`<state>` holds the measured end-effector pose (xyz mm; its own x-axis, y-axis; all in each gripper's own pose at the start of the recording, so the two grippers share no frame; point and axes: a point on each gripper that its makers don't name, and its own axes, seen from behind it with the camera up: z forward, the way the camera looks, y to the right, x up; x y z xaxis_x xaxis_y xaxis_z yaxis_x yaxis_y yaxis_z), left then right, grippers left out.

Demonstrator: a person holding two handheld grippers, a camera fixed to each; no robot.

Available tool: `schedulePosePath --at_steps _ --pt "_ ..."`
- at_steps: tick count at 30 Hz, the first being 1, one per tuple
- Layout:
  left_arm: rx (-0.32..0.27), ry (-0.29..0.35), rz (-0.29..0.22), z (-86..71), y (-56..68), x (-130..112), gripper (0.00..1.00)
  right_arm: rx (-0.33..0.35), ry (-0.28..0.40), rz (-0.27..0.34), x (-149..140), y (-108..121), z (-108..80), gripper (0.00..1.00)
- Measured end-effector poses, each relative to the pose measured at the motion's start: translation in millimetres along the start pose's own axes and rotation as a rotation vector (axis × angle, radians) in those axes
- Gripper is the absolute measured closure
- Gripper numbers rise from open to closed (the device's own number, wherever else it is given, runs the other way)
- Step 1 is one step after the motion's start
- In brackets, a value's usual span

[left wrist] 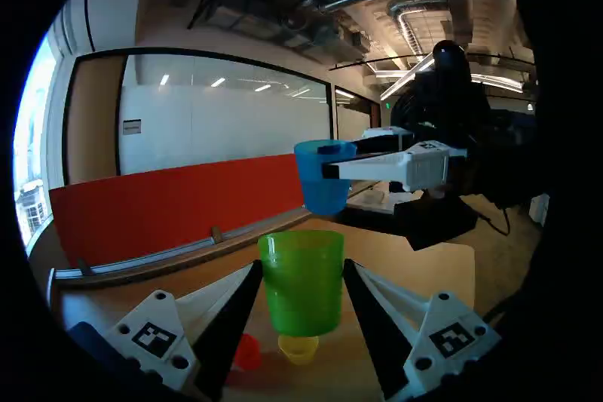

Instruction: Pour water

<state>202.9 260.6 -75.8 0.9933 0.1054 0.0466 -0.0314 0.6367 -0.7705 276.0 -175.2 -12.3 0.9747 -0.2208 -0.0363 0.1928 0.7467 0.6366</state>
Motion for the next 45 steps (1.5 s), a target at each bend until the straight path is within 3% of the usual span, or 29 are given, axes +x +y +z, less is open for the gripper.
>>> schedulePosePath --at_steps 24,36,45 --pt "-0.001 -0.251 0.006 -12.7 10.4 -126.8 0.22 -0.027 -0.014 0.028 -9.6 -9.1 -21.1 0.09" --pt "0.001 -0.314 0.017 -18.8 20.3 -152.5 0.22 -0.042 -0.006 0.028 -6.3 -4.9 -28.9 0.09" --pt "0.005 -0.371 0.039 -24.6 20.2 -171.6 0.22 -0.045 0.0 0.026 -5.0 -3.3 -31.2 0.09"
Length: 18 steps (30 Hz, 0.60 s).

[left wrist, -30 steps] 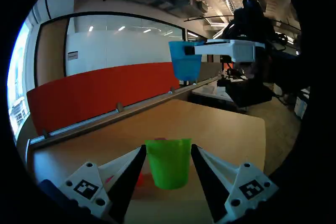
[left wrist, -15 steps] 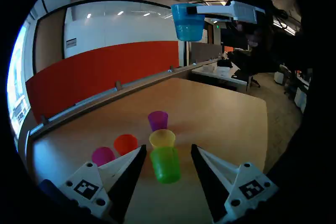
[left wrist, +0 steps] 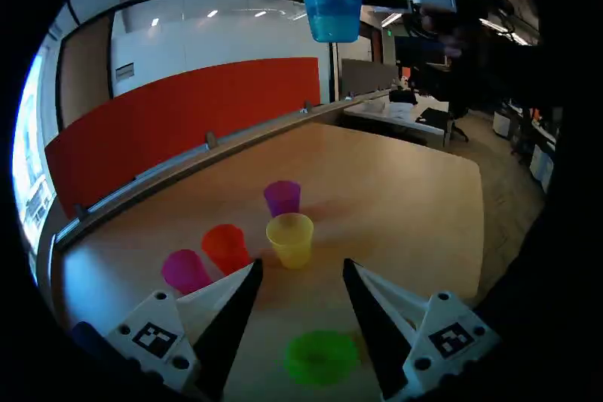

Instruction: Pour water

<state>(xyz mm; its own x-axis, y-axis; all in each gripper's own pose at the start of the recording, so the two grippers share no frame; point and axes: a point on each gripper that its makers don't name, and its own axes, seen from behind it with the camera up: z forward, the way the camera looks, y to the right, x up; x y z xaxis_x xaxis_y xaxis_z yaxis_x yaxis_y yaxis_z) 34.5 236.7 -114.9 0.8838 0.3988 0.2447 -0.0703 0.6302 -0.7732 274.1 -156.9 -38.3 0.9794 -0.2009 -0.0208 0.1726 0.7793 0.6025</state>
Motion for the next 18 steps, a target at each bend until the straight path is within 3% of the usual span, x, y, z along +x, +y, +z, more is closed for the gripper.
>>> schedulePosePath --at_steps 6,18 --pt "-0.004 -0.047 0.018 -3.2 3.5 -21.0 0.22 -0.003 0.001 0.002 -0.7 1.2 -0.4 0.09" --pt "0.032 -0.051 -0.018 -10.8 -5.5 -30.0 0.22 0.004 0.004 0.004 -0.7 -2.7 4.5 0.09"
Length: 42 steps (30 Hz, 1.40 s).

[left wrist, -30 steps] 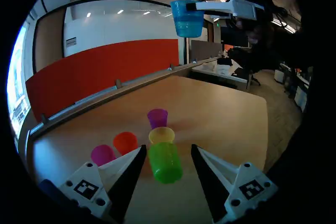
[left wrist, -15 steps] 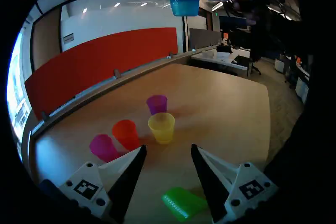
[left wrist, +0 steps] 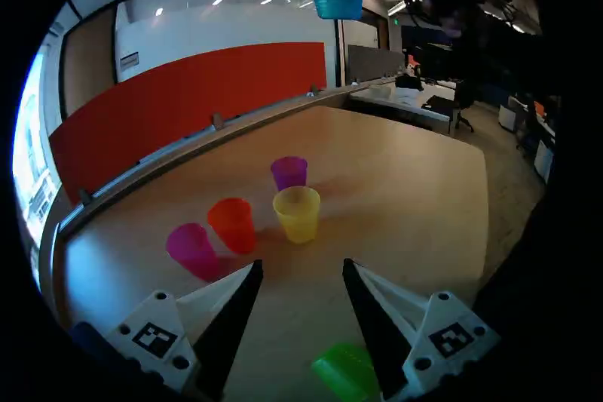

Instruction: Pour water

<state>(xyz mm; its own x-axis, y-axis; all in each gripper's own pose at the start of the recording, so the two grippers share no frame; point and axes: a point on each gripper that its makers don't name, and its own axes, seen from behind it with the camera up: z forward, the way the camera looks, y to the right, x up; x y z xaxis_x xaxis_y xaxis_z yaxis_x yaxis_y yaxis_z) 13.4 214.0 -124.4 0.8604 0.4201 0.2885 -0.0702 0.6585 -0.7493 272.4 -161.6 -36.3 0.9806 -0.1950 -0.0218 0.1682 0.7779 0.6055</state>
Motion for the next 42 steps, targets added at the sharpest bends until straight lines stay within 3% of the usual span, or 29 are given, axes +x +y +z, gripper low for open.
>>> schedulePosePath --at_steps 8,18,26,34,42 --pt "0.009 -0.012 -0.03 -9.8 -3.5 -12.6 0.22 0.004 0.002 -0.001 2.2 -2.4 1.3 0.09" --pt "-0.011 -0.066 -0.013 -29.5 12.7 -45.0 0.22 0.013 -0.001 0.005 -0.6 -7.3 0.3 0.09" --pt "-0.065 -0.11 0.006 -39.6 37.6 -64.8 0.22 0.022 -0.006 0.007 -3.0 -12.2 -2.1 0.09" --pt "-0.155 -0.136 0.084 -34.9 73.1 -70.0 0.22 0.02 -0.012 0.01 -5.1 -13.4 -6.9 0.09" --pt "-0.163 -0.127 0.1 -26.9 78.0 -65.7 0.22 0.011 -0.017 0.013 -6.2 -11.7 -13.7 0.09"
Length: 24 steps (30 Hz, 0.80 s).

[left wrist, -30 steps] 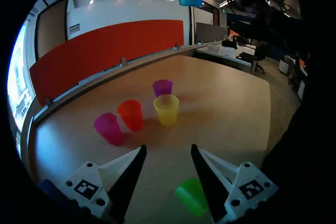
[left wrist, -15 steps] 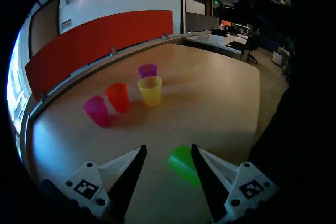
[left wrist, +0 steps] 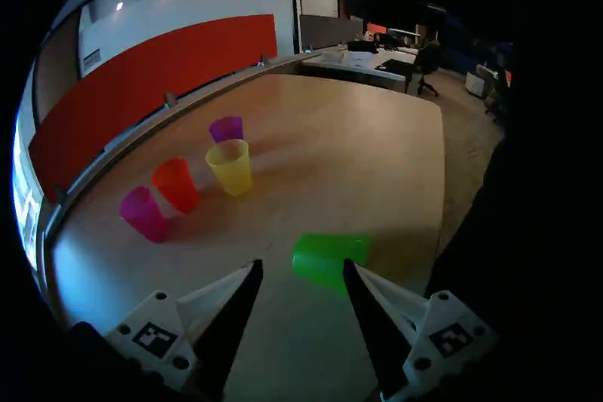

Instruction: Pour water

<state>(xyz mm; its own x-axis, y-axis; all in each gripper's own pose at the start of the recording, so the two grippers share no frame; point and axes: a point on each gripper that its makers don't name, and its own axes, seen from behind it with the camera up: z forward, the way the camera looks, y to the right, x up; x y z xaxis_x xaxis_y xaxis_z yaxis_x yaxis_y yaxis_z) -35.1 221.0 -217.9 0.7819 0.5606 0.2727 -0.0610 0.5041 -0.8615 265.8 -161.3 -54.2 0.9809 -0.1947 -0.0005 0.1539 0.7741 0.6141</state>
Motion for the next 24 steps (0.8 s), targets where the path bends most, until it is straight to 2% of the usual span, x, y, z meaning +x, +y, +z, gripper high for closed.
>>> schedulePosePath --at_steps 8,24 --pt "0.005 0.007 -0.005 4.2 -3.1 3.6 0.22 -0.01 -0.002 0.001 0.4 2.5 -4.2 0.09" --pt "-0.016 0.012 0.045 15.3 -2.0 15.3 0.22 -0.035 -0.006 0.008 -1.4 7.3 -14.7 0.09"
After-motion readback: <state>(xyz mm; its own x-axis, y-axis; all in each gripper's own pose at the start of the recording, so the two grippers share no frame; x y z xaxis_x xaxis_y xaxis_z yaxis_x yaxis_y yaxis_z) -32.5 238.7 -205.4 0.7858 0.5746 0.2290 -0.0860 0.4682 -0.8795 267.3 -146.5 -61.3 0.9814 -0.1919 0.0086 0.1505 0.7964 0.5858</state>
